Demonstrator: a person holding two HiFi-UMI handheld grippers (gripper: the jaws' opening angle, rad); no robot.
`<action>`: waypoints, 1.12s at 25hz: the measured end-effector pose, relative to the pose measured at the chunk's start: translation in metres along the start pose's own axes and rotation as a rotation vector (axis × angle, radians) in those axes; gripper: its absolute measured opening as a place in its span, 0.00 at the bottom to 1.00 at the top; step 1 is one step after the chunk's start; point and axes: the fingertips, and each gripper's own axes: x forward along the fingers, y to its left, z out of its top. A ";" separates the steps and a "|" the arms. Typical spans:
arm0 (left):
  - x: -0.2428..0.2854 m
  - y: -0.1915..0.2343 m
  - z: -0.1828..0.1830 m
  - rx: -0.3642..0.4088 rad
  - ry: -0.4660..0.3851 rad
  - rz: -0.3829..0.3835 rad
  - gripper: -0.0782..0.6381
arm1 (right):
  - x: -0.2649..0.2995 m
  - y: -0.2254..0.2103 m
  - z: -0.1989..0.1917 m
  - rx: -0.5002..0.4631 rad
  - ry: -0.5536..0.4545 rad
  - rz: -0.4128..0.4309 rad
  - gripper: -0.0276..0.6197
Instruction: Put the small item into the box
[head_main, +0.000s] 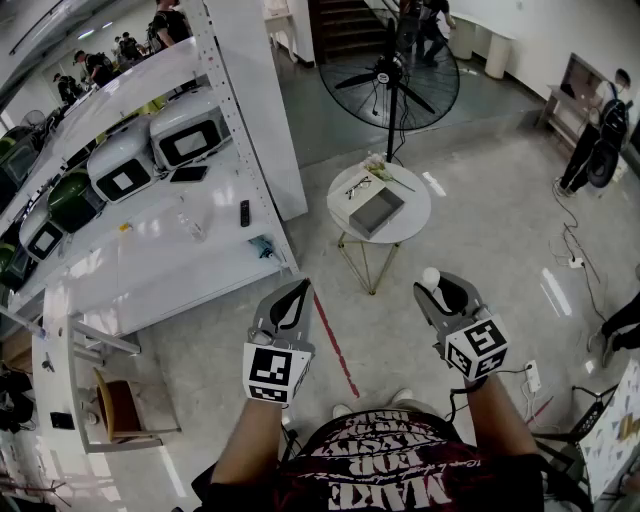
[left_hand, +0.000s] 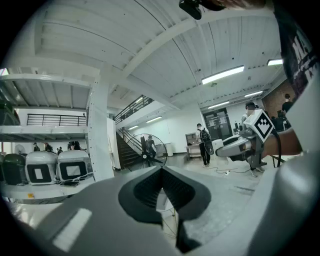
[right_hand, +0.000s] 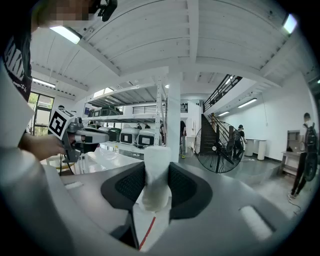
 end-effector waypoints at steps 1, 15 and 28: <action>-0.005 0.006 -0.002 -0.006 -0.001 0.001 0.11 | 0.002 0.006 0.001 0.007 -0.003 -0.005 0.30; -0.007 0.031 -0.030 0.006 0.021 -0.016 0.11 | 0.006 0.017 0.008 0.110 -0.054 -0.021 0.30; 0.092 0.042 -0.007 -0.009 -0.016 -0.068 0.11 | 0.061 -0.062 0.001 0.164 -0.068 0.003 0.29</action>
